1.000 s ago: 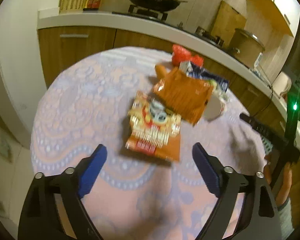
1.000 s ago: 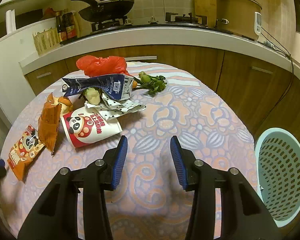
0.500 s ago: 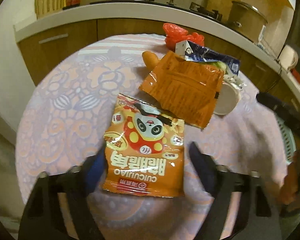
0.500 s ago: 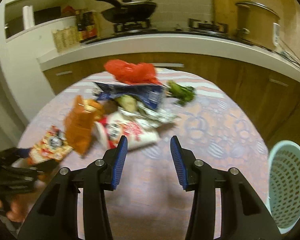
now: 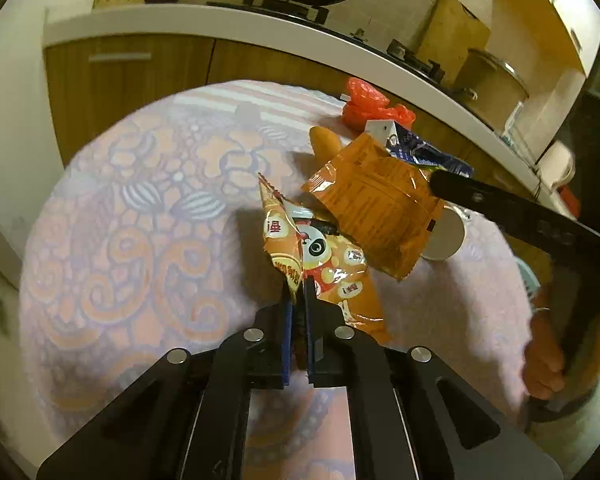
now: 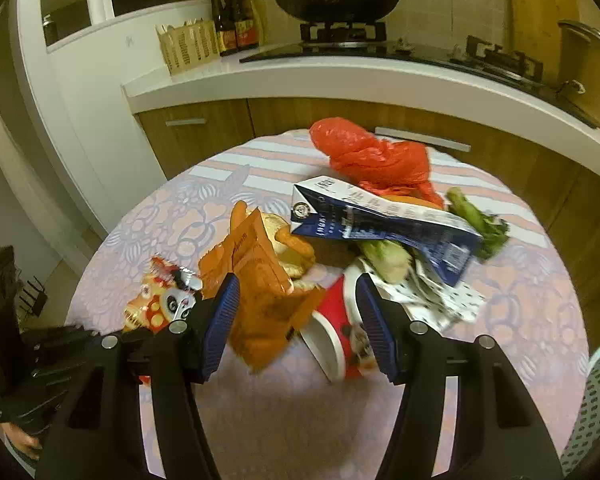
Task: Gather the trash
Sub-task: 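Grasp the orange snack bag with the right tool while the left tool holds the panda bag, then carry both snack bags over the blue basket and open both tools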
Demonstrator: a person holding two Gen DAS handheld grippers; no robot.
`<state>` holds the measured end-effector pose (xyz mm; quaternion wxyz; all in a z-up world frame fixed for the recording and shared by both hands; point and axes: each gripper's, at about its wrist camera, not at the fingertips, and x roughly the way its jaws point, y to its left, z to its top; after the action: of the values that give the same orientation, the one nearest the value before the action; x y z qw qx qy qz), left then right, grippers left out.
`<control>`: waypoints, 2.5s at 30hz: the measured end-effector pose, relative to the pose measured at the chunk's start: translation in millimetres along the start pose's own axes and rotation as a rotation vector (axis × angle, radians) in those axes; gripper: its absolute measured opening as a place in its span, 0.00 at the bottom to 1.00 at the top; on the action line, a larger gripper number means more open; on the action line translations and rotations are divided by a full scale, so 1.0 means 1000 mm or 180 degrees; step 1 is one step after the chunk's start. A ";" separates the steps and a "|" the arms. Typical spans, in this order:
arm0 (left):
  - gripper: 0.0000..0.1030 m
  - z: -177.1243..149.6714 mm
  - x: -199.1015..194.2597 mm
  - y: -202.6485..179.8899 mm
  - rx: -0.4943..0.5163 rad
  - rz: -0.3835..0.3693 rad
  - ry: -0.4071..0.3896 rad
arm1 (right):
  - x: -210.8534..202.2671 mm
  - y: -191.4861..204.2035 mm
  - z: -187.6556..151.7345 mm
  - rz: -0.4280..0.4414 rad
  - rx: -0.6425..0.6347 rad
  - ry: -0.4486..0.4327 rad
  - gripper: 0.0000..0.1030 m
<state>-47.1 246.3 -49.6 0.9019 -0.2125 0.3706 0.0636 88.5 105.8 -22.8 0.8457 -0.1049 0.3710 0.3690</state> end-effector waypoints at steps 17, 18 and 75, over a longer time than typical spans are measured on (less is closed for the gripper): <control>0.00 0.000 -0.023 0.009 -0.0185 -0.0170 -0.0215 | -0.011 0.032 -0.021 0.0160 -0.0362 -0.0039 0.19; 0.00 0.000 -0.026 0.008 -0.0184 -0.0189 -0.0238 | -0.016 0.032 -0.023 0.0146 -0.0354 -0.0065 0.19; 0.00 0.035 0.003 -0.273 0.1086 -0.1253 -0.0110 | -0.199 -0.187 -0.122 -0.1434 0.1121 -0.0493 0.47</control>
<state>51.9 14.9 61.7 0.9259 -0.1242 0.3119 -0.1729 62.6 -190.5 13.6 0.9373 -0.0078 0.3310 0.1089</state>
